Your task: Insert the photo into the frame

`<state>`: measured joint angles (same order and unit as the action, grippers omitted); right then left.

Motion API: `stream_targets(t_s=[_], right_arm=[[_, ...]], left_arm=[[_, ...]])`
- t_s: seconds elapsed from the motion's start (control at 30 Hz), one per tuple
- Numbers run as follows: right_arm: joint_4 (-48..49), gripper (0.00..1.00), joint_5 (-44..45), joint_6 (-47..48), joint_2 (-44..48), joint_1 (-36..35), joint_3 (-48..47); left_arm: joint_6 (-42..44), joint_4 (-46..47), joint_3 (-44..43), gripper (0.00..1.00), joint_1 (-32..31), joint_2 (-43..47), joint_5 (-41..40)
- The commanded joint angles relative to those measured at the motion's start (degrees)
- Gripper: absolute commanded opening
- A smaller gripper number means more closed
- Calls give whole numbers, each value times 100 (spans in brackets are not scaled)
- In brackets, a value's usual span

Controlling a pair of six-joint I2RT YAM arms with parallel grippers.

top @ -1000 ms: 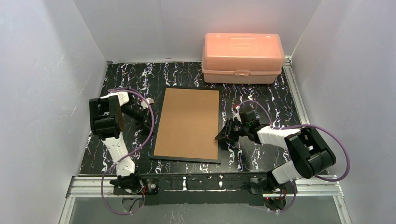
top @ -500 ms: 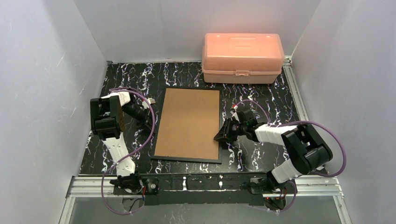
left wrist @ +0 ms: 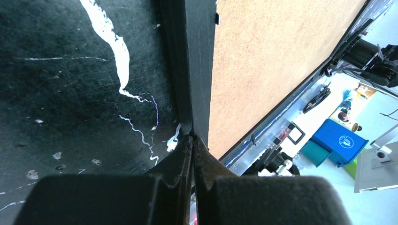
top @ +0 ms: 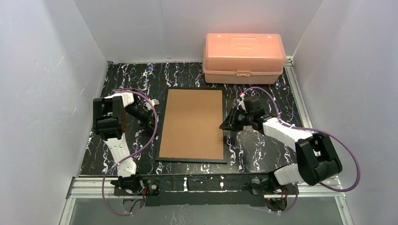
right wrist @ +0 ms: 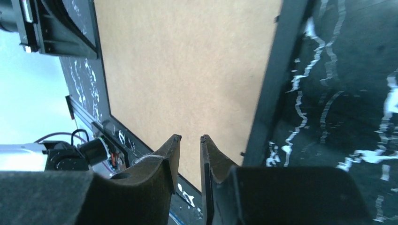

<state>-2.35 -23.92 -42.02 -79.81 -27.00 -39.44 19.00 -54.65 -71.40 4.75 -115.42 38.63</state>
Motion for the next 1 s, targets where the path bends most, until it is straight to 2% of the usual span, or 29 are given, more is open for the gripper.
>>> stream_targets(t_s=[0.0, 0.13, 0.23, 0.37, 0.47, 0.53, 0.77, 0.97], right_arm=[[-618, 31, 64, 510, 49, 304, -148], [-630, 31, 274, 761, -105, 519, -275], [-523, 35, 379, 908, -370, 706, -582], [-215, 39, 448, 959, -911, 887, -1072], [-25, 47, 588, 935, -1354, 995, -1470], [257, 53, 785, 852, -1533, 990, -1513], [813, 59, 731, 530, -1802, 740, -1113], [812, 57, 621, 223, -1422, 294, -582]], left_arm=[[73, 293, -12, 0, -33, 61, -214], [53, 167, -216, 0, 52, 117, -224], [-14, 53, -518, 0, 141, 121, -174], [-145, -50, -1085, 10, 171, -117, -65], [-301, -74, -1611, 18, 166, -483, -53], [-390, -81, -1865, 19, 159, -792, 28], [-611, -66, -2289, 20, 97, -1250, 388], [-639, -12, -2205, 12, 74, -1394, 662]])
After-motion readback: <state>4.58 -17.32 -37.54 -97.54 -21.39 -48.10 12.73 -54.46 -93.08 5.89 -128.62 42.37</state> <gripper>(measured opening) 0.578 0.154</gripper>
